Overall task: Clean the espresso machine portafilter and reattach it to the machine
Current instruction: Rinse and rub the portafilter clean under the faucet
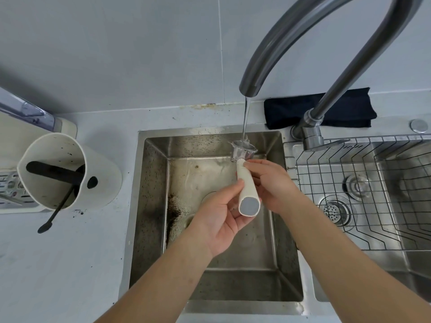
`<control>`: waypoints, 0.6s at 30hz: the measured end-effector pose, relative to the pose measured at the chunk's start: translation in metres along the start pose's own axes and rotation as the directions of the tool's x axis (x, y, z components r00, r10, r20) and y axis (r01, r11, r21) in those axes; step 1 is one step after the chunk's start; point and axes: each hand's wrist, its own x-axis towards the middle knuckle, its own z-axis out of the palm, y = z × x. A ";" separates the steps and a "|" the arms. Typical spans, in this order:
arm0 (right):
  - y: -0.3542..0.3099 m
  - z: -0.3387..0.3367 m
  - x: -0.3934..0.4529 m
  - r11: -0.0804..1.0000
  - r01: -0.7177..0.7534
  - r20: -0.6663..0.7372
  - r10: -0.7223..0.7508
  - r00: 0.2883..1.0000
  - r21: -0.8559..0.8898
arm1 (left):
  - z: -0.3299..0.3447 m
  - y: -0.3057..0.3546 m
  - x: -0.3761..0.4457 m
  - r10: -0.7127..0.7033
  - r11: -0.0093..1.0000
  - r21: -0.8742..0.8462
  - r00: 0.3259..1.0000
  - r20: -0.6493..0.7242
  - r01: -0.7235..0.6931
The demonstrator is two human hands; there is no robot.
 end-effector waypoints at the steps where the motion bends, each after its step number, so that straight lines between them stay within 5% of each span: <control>1: 0.000 0.000 0.000 0.999 -0.012 0.009 0.011 1.000 0.033 | 0.001 0.001 -0.001 0.006 1.000 0.016 1.000 0.004 -0.006; 7: -0.001 -0.001 -0.001 0.989 -0.040 0.107 0.025 0.994 0.143 | 0.004 0.003 -0.004 0.098 0.985 0.143 0.995 0.003 -0.098; 18: -0.007 0.003 -0.004 0.998 0.031 0.154 -0.040 0.987 0.058 | -0.004 -0.003 -0.001 0.309 0.849 0.457 0.951 -0.027 -0.263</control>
